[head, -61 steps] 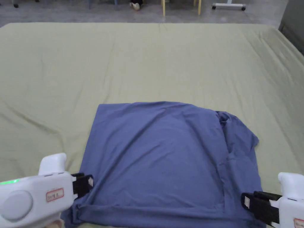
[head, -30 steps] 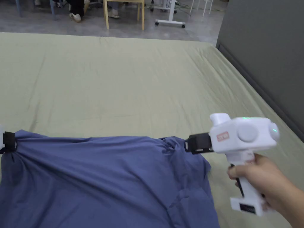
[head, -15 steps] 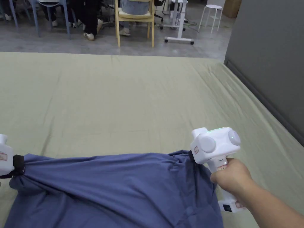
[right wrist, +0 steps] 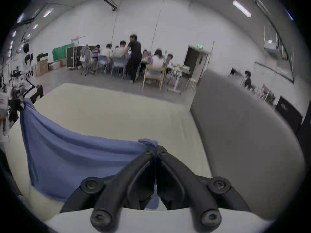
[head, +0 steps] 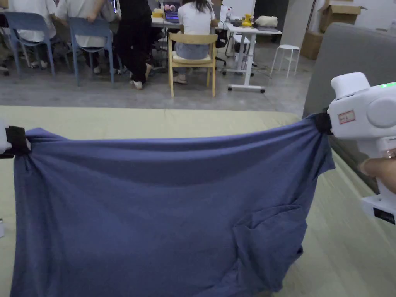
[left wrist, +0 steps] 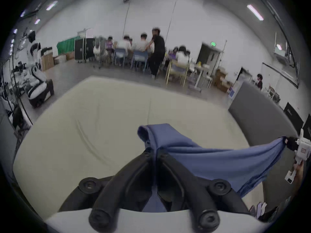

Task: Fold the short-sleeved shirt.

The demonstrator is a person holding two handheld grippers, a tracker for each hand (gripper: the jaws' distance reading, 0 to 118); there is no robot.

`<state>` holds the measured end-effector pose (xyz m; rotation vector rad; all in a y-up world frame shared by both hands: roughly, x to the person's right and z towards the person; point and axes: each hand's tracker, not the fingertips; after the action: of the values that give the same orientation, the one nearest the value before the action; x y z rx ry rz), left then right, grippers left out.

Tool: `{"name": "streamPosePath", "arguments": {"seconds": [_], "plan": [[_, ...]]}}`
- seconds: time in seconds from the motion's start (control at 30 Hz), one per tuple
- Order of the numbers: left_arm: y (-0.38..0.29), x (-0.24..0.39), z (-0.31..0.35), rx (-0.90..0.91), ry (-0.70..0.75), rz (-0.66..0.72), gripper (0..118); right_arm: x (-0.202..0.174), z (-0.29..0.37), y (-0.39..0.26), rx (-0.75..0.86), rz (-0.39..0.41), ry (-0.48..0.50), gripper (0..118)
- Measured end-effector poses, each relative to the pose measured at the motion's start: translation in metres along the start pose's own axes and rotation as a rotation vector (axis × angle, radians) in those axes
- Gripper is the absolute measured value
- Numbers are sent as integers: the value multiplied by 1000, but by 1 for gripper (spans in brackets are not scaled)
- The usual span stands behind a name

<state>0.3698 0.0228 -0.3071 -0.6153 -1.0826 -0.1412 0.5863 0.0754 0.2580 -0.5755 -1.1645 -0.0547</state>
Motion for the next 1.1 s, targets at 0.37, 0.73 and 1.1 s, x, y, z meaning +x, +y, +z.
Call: {"name": "streamPosePath", "arguments": {"seconds": [0.37, 0.73, 1.1], "plan": [[157, 18, 87, 239, -28, -11, 1, 18, 52, 178, 117, 11, -72, 3], [210, 22, 87, 300, -52, 49, 1, 30, 56, 248, 156, -49, -122, 3], [159, 20, 25, 154, -46, 6, 1, 22, -12, 183, 35, -67, -49, 3]]}}
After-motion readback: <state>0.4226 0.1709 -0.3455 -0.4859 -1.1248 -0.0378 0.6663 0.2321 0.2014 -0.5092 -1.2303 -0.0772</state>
